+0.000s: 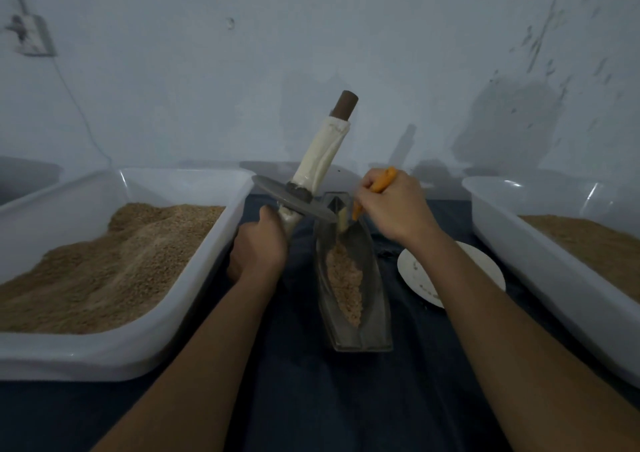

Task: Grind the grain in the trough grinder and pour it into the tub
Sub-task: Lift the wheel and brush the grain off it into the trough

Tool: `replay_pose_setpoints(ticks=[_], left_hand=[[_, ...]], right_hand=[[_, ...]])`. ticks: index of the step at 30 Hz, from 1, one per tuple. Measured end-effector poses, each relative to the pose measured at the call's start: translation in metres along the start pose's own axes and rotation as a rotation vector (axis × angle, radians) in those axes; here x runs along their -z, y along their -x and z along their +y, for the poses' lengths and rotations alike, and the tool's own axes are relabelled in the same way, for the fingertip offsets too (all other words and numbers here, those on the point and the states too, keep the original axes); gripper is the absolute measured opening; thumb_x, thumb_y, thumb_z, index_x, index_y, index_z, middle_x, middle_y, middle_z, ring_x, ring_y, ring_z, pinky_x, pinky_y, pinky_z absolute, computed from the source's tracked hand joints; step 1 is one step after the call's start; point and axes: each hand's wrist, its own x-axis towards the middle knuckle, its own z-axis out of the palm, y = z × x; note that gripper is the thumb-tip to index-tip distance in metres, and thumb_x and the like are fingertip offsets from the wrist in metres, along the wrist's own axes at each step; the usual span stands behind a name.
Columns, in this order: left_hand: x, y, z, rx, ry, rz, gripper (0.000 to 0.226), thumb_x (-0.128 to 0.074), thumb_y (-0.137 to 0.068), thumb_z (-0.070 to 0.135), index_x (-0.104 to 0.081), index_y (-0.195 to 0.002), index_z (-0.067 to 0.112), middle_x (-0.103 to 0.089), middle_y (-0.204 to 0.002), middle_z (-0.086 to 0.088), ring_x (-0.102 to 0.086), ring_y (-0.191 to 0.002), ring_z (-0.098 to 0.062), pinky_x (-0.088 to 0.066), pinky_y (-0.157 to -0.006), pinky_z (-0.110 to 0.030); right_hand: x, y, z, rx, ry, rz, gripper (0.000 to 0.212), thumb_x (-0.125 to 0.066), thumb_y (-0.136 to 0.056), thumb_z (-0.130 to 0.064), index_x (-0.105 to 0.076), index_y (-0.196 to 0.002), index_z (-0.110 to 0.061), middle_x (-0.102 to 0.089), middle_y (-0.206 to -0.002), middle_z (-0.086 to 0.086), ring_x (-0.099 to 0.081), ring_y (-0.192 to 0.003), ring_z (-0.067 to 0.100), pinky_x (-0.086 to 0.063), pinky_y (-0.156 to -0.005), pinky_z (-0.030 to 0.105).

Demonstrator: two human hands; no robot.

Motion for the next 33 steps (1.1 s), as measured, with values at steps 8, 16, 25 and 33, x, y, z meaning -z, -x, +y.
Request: replay_pose_setpoints(ticks=[8,16,25,33], left_hand=[[-0.002,-0.002,0.001,0.015,-0.044,-0.025,0.036,-0.033,-0.102,0.043,-0.057,-0.096,0.017,-0.058,-0.092,-0.007,-0.052,-0.074,-0.023,-0.041,-0.068,-0.035],[0.000,-0.002,0.000,-0.063,-0.160,-0.020,0.017,-0.041,-0.107,0.029,-0.051,-0.105,0.015,-0.045,-0.082,-0.001,-0.039,-0.066,-0.015,-0.028,-0.058,-0.032],[0.001,0.000,0.001,-0.008,-0.077,-0.015,0.015,-0.039,-0.107,0.028,-0.047,-0.102,0.017,-0.044,-0.085,-0.001,-0.036,-0.065,-0.014,-0.026,-0.057,-0.033],[0.003,0.008,0.006,0.097,0.117,-0.050,0.060,-0.028,-0.093,0.056,-0.069,-0.105,0.015,-0.069,-0.098,-0.013,-0.062,-0.087,-0.034,-0.050,-0.088,-0.043]], right_hand=[[-0.015,0.009,0.006,-0.035,-0.084,-0.131,0.035,-0.057,-0.081,-0.014,-0.056,-0.046,-0.015,-0.056,-0.048,0.001,-0.052,-0.046,0.010,-0.039,-0.044,0.022],[0.002,0.008,-0.014,-0.169,-0.074,-0.260,0.033,-0.061,-0.065,-0.023,-0.060,-0.067,0.009,-0.059,-0.058,0.021,-0.055,-0.052,0.023,-0.044,-0.052,0.036],[-0.006,0.011,0.000,-0.003,0.009,0.025,0.024,-0.058,-0.090,-0.015,-0.062,-0.073,0.001,-0.061,-0.065,0.017,-0.053,-0.054,0.020,-0.043,-0.049,0.037],[-0.009,0.018,0.000,-0.030,-0.076,-0.093,0.056,-0.049,-0.101,-0.028,-0.058,-0.047,-0.020,-0.063,-0.053,0.004,-0.062,-0.055,0.013,-0.049,-0.060,0.031]])
